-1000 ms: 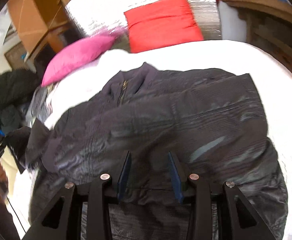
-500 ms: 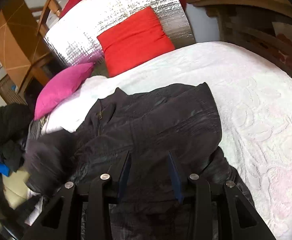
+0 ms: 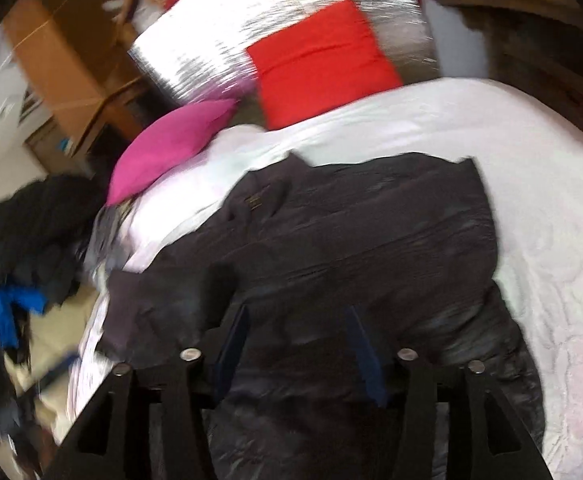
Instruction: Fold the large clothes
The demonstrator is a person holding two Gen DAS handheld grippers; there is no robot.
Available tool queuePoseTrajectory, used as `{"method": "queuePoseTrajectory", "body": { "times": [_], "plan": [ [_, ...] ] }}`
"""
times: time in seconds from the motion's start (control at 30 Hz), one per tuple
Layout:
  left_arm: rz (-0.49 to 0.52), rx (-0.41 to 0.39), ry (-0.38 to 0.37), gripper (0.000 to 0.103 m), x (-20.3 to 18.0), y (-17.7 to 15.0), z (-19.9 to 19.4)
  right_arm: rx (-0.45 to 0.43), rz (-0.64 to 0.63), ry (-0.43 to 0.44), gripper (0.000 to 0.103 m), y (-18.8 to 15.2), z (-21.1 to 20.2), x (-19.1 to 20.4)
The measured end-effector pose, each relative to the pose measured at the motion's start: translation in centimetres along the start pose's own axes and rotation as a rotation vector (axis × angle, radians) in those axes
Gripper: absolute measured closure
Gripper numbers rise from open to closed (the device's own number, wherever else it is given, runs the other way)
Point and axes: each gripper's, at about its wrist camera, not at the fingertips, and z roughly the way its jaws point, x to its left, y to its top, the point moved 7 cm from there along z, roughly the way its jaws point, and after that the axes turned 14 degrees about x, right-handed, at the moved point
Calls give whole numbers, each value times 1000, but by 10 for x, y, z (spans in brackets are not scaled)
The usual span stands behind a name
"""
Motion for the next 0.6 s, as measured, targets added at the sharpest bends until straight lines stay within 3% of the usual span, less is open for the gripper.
{"method": "queuePoseTrajectory", "body": {
  "times": [0.1,0.17,0.3,0.47,0.53,0.6],
  "plan": [
    [-206,-39,115,26,69,10,2,-1,-103,19,21,-12,4,36],
    [-271,-16,176,26,91,11,9,-2,-182,13,19,-22,12,67],
    [-276,66,245,26,102,10,33,37,-335,-77,19,-40,39,112],
    [-286,181,253,26,100,1,62,74,-437,-217,19,-53,77,139],
    [-263,187,265,26,95,2,64,67,-443,-297,20,-49,91,137],
    [-229,205,293,26,90,-1,67,62,-389,-293,26,-43,93,131]
  ]
}}
